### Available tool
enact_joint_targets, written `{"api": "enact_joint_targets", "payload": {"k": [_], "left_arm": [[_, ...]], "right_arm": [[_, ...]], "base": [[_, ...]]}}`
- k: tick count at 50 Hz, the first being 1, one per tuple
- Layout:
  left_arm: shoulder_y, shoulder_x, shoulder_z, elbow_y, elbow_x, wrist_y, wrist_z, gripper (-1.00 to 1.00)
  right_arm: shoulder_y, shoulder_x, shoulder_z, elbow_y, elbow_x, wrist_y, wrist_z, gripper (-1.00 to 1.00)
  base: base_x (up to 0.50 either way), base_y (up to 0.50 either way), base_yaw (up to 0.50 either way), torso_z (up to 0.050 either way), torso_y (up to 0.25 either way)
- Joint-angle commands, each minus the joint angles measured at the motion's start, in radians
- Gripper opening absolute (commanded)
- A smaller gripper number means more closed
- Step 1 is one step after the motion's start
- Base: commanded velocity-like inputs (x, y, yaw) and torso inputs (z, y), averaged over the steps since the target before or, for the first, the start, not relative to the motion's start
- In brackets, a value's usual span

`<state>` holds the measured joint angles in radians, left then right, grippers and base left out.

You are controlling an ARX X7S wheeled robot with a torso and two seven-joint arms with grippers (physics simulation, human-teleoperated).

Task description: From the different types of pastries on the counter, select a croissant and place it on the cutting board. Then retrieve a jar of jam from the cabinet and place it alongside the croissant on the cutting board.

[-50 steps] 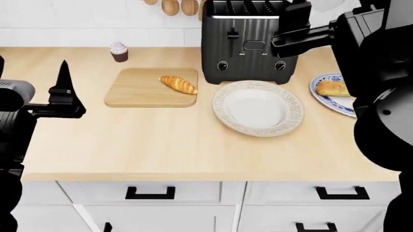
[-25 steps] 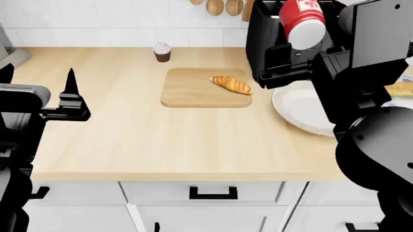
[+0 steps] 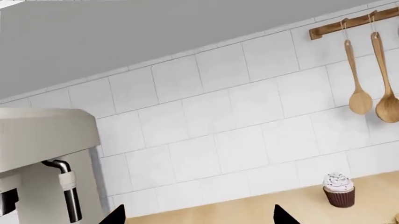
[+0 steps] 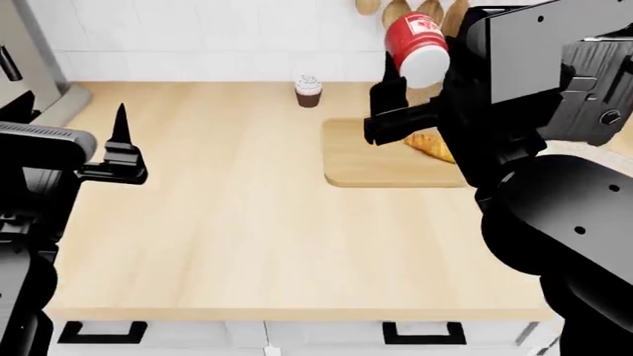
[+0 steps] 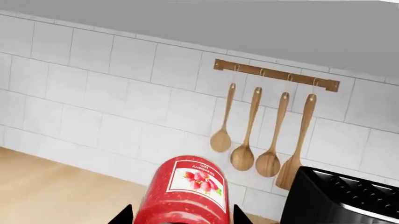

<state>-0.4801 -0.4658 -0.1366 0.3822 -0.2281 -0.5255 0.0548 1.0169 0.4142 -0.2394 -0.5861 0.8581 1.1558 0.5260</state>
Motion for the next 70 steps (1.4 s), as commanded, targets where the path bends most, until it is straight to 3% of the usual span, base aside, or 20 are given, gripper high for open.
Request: {"api": "enact_joint_targets", "payload": {"k": [1, 8, 17, 22, 27, 31, 44, 50, 61, 66, 70], "left_arm": [[-0.012, -0.007, 0.026, -0.001, 0.009, 0.003, 0.006, 1.00], [-0.009, -0.010, 0.032, 0.003, 0.012, 0.007, 0.006, 1.00], [-0.002, -0.012, 0.032, -0.004, 0.013, 0.016, 0.006, 1.00], [0.008, -0.011, 0.028, 0.004, 0.010, 0.017, 0.004, 1.00], [0.012, -0.014, 0.017, 0.025, -0.002, 0.007, 0.004, 1.00], [0.011, -0.013, 0.010, 0.044, -0.015, -0.002, 0.005, 1.00], [0.029, -0.009, -0.017, 0.091, -0.043, -0.016, -0.001, 1.00], [0.033, -0.005, -0.034, 0.103, -0.057, -0.016, -0.005, 1.00], [0.056, -0.007, -0.084, 0.154, -0.098, -0.036, -0.008, 1.00], [0.073, -0.011, -0.107, 0.178, -0.111, -0.043, -0.010, 1.00], [0.073, -0.012, -0.110, 0.187, -0.114, -0.048, -0.014, 1.00]], "right_arm": [[0.016, -0.010, -0.014, 0.025, -0.030, -0.011, -0.020, -1.00], [0.011, 0.003, -0.004, 0.014, -0.020, -0.002, -0.013, -1.00], [0.099, 0.016, 0.017, 0.003, 0.022, 0.148, 0.067, -1.00], [0.264, -0.059, 0.142, 0.175, 0.224, 0.411, 0.169, -1.00], [0.479, -0.016, 0.096, 0.600, 0.740, 0.407, 0.546, -1.00], [0.617, -0.021, 0.063, 0.860, 0.897, 0.376, 0.635, -1.00], [0.808, -0.119, -0.082, 1.225, 0.606, 0.177, 0.237, -1.00], [0.906, -0.163, -0.184, 1.409, 0.504, 0.165, 0.112, -1.00], [1.083, -0.308, -0.418, 1.889, 0.246, 0.018, -0.295, -1.00], [1.059, -0.294, -0.271, 1.894, 0.219, 0.076, -0.151, -1.00], [1.025, -0.276, -0.051, 1.895, 0.138, 0.099, -0.025, -1.00]], "base": [[0.50, 0.30, 0.00, 0.000, 0.000], [0.50, 0.29, 0.00, 0.000, 0.002], [0.00, 0.00, 0.00, 0.001, 0.001], [0.00, 0.00, 0.00, 0.000, 0.002], [0.00, 0.00, 0.00, 0.000, 0.000], [0.00, 0.00, 0.00, 0.000, 0.000], [0.00, 0.00, 0.00, 0.000, 0.001], [0.00, 0.00, 0.00, 0.000, 0.000], [0.00, 0.00, 0.00, 0.001, 0.001], [0.00, 0.00, 0.00, 0.000, 0.000], [0.00, 0.00, 0.00, 0.000, 0.000]]}}
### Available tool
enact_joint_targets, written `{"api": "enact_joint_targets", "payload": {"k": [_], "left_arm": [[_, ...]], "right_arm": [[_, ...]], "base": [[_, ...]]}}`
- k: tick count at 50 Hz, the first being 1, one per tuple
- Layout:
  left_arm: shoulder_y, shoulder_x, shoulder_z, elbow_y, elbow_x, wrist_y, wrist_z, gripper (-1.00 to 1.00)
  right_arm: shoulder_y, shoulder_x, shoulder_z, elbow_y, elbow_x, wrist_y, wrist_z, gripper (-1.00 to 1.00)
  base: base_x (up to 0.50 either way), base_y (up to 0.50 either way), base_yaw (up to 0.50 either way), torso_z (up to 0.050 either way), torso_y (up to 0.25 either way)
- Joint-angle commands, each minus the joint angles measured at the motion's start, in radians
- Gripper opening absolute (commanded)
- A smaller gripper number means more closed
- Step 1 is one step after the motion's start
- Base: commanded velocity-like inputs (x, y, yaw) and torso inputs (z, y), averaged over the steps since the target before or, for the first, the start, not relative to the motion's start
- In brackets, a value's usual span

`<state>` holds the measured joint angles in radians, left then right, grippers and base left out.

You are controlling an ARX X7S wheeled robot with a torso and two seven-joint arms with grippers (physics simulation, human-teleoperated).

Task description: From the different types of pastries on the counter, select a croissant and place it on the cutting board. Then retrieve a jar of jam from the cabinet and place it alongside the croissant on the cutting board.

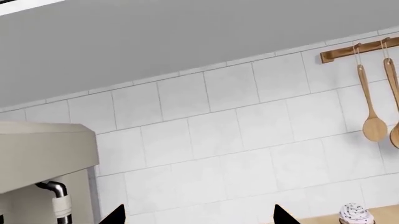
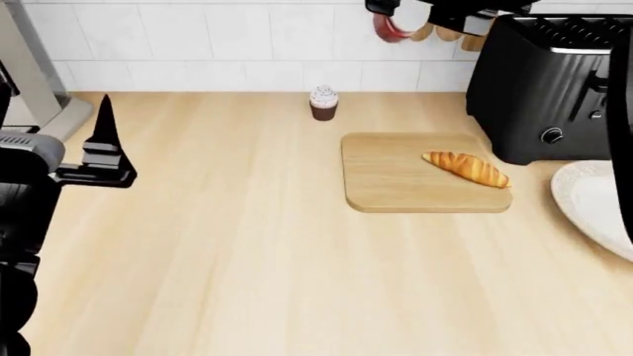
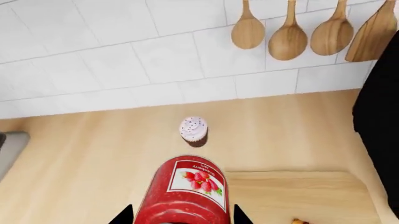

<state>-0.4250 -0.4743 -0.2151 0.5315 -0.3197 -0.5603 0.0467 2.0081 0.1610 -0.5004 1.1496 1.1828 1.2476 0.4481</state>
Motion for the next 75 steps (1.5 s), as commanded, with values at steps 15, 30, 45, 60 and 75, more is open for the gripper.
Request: {"api": "enact_joint_targets", "payload": {"k": [15, 30, 45, 60, 75], "left_arm": [[0.035, -0.008, -0.078, 0.068, -0.055, -0.025, -0.009, 1.00], [0.058, -0.010, -0.134, 0.135, -0.103, -0.067, -0.024, 1.00], [0.139, -0.002, -0.254, 0.219, -0.183, -0.076, -0.013, 1.00], [0.201, 0.015, -0.345, 0.238, -0.227, -0.065, -0.003, 1.00], [0.242, 0.024, -0.398, 0.222, -0.244, -0.039, 0.016, 1.00]], "right_arm": [[0.016, -0.051, 1.108, 0.159, -0.916, 0.062, 0.188, -1.00], [-0.032, -0.064, 1.441, 0.159, -1.103, 0.024, 0.301, -1.00], [-0.038, -0.092, 1.476, 0.141, -1.140, 0.045, 0.320, -1.00], [-0.149, -0.160, 1.514, -0.083, -1.011, 0.105, 0.420, -1.00], [-0.350, -0.160, 1.191, -0.251, -0.266, 0.102, 0.829, -1.00]], "base": [[0.00, 0.00, 0.00, 0.000, 0.001], [0.00, 0.00, 0.00, 0.001, 0.001], [0.00, 0.00, 0.00, 0.000, 0.001], [0.00, 0.00, 0.00, 0.000, 0.000], [0.00, 0.00, 0.00, 0.001, 0.001]]}}
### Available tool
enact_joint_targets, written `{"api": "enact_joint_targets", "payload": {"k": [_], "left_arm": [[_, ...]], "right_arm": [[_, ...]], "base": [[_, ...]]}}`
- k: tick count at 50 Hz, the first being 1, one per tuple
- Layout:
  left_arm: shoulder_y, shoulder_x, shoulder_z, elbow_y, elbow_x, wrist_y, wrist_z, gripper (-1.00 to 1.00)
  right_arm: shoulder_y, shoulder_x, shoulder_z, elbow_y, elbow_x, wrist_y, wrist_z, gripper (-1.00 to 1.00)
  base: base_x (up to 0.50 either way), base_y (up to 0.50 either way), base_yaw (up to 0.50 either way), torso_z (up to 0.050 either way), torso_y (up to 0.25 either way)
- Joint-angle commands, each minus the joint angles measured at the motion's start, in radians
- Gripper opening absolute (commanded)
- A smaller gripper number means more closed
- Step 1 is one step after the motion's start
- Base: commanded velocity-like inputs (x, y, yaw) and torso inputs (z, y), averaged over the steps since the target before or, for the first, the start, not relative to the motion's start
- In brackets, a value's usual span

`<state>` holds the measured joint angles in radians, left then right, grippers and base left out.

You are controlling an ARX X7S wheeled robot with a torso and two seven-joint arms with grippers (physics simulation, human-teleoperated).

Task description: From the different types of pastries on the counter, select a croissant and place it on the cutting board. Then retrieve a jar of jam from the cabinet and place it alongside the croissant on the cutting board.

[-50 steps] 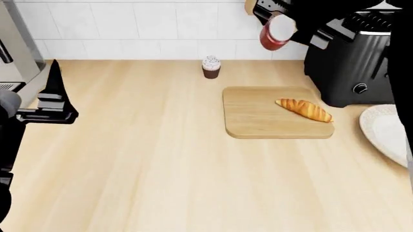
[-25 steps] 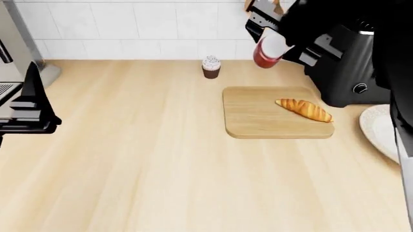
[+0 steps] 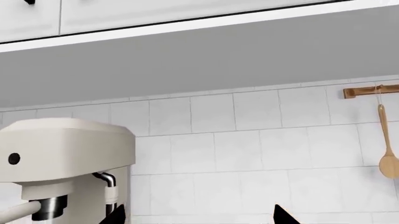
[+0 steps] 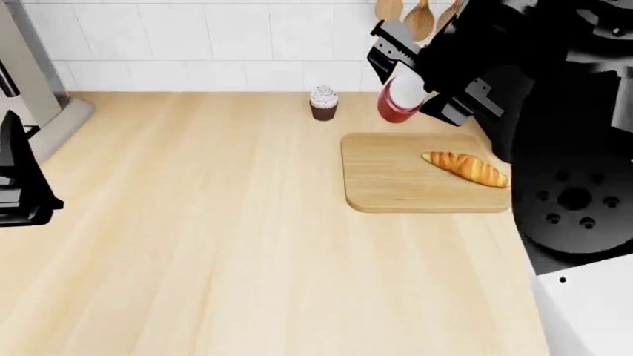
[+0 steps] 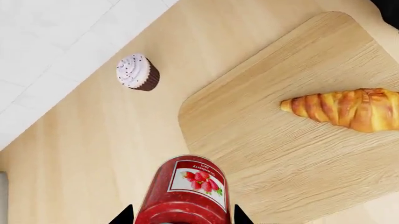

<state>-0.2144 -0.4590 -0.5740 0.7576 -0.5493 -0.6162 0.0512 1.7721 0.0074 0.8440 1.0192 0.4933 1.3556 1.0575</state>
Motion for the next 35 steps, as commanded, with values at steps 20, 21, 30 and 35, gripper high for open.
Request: {"api": "enact_joint_targets", "payload": {"k": [20, 21, 30, 35], "left_arm": [[0.036, 0.017, 0.001, -0.042, 0.027, 0.055, 0.016, 1.00], [0.036, 0.017, 0.003, -0.044, 0.028, 0.056, 0.016, 1.00], [0.041, 0.018, 0.011, -0.052, 0.036, 0.066, 0.017, 1.00], [0.040, 0.016, 0.007, -0.056, 0.035, 0.068, 0.015, 1.00]], "right_arm": [[-0.243, 0.020, -0.288, -0.183, 0.663, -0.052, 0.314, -1.00], [-0.243, 0.022, -0.294, -0.179, 0.662, -0.054, 0.308, -1.00], [-0.247, 0.028, -0.304, -0.177, 0.681, -0.038, 0.325, -1.00], [-0.243, 0.033, -0.311, -0.173, 0.688, -0.033, 0.327, -1.00]], "base": [[0.00, 0.00, 0.00, 0.000, 0.000], [0.00, 0.00, 0.00, 0.000, 0.000], [0.00, 0.00, 0.00, 0.001, 0.001], [0.00, 0.00, 0.00, 0.000, 0.000]]}}
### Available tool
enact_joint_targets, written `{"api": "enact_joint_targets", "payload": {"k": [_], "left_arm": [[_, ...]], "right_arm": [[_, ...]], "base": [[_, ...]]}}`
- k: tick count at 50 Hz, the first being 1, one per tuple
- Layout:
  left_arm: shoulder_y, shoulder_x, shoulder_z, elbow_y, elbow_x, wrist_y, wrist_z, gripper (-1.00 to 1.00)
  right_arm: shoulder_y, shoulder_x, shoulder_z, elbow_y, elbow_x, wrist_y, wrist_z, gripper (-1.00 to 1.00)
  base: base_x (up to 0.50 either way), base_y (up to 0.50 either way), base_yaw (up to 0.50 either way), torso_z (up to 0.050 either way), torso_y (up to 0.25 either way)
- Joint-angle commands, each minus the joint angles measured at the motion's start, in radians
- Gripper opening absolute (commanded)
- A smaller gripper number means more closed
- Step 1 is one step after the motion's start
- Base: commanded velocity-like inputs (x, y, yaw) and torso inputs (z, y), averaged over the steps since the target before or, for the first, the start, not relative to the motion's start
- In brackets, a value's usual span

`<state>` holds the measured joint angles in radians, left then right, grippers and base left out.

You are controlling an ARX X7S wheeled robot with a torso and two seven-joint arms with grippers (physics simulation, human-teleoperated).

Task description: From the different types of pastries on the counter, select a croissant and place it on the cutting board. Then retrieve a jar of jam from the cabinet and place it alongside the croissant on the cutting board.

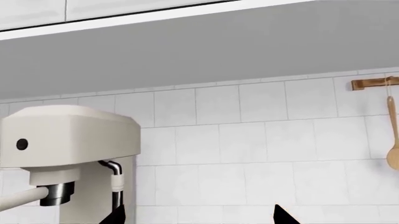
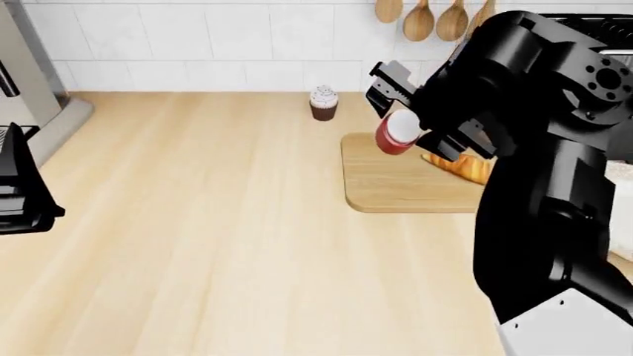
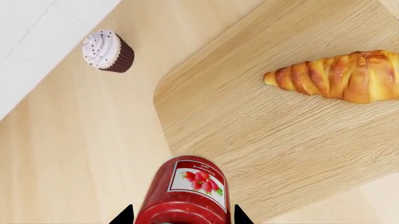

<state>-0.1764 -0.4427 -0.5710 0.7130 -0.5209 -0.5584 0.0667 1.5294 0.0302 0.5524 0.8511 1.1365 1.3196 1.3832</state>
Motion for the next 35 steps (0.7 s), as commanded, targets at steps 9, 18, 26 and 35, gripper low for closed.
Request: {"api": "enact_joint_targets", "payload": {"k": [9, 18, 26, 35], "left_arm": [[0.001, -0.001, 0.013, -0.016, 0.012, 0.014, -0.003, 1.00], [-0.009, -0.007, 0.037, -0.017, 0.025, 0.012, -0.011, 1.00], [-0.026, -0.018, 0.067, -0.022, 0.038, 0.003, -0.019, 1.00], [-0.042, -0.022, 0.104, -0.050, 0.067, 0.010, -0.026, 1.00]], "right_arm": [[-0.023, 0.011, -0.020, -0.013, 0.061, -0.005, 0.001, -1.00], [-0.061, 0.023, -0.009, -0.032, 0.091, 0.012, 0.012, -1.00], [-0.074, 0.043, -0.056, 0.016, 0.058, -0.016, -0.075, -1.00], [-0.049, 0.079, -0.147, 0.146, -0.020, -0.077, -0.237, -1.00]], "base": [[0.00, 0.00, 0.00, 0.000, 0.001], [0.00, 0.00, 0.00, 0.000, 0.000], [0.00, 0.00, 0.00, 0.000, 0.000], [0.00, 0.00, 0.00, 0.001, 0.001]]}}
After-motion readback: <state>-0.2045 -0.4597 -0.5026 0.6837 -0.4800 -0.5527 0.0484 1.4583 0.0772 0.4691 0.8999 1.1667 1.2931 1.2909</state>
